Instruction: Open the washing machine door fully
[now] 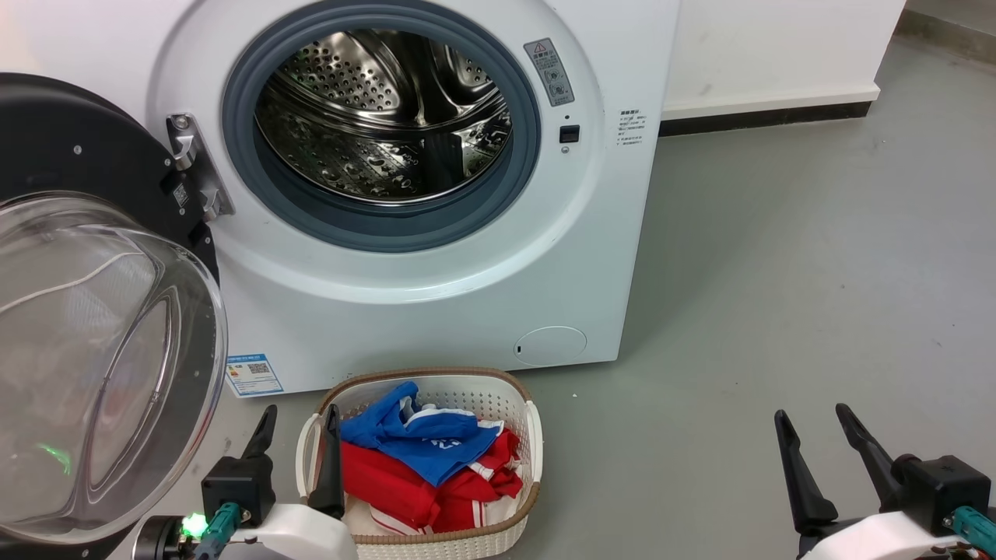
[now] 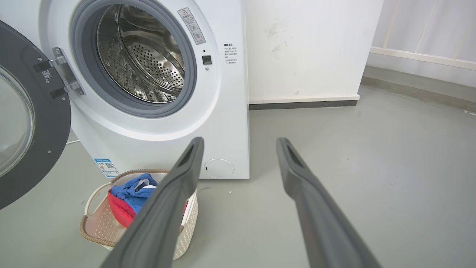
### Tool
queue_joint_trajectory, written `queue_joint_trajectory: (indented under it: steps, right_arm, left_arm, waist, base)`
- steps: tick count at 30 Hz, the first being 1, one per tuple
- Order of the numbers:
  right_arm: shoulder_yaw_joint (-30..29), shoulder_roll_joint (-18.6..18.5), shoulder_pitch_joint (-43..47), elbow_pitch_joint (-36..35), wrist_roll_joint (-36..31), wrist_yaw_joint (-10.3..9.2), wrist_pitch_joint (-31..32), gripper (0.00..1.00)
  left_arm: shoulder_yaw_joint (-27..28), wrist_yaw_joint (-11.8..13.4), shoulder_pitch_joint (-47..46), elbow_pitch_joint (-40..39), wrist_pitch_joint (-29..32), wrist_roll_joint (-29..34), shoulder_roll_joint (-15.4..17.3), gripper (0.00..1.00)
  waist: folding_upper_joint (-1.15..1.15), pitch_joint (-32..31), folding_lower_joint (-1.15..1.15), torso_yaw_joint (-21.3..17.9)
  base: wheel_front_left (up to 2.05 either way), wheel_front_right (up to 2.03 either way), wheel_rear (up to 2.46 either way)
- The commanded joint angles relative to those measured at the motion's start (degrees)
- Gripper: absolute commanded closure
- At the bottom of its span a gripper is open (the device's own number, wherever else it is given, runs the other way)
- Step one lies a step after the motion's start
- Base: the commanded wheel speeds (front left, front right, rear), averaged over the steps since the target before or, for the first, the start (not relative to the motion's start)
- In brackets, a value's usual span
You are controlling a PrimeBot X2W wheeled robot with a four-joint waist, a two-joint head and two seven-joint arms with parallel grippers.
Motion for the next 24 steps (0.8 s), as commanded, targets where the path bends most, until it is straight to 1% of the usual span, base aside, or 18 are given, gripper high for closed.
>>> queue_joint_trajectory:
  steps: [1,8,15,24]
  right_arm:
    - [0.08,-0.17,-0.53,-0.07,0.08,0.01,-0.38,0.00]
    - [0.09,-0.18,-0.83,-0.21,0.00,0.01,-0.38,0.00]
    - [0.10,-0.36,-0.89,-0.04,0.14,0.01,-0.53,0.00]
    - [0.00,-0.11,-0.30,-0.01,0.25,0.01,-0.53,0.00]
  left_arm:
    - [0.41,0.59,-0.13,0.13,-0.49,-0.16,0.10,0.00]
    - [0.58,1.73,0.93,-0.32,-0.73,-0.23,0.00,0.00]
    - [0.72,2.29,1.56,-0.90,-0.84,-0.39,0.42,0.00]
    - [0.09,2.02,0.98,-1.15,-0.56,-0.09,0.75,0.00]
  waist:
    - [0.00,0.04,0.00,-0.03]
    - [0.00,0.37,0.00,1.31]
    - [0.00,0.27,0.00,2.51]
    - [0.00,0.03,0.00,2.89]
  base:
    - [0.00,0.00,0.00]
    - [0.00,0.00,0.00]
    - [0.00,0.00,0.00]
    - [0.00,0.00,0.00]
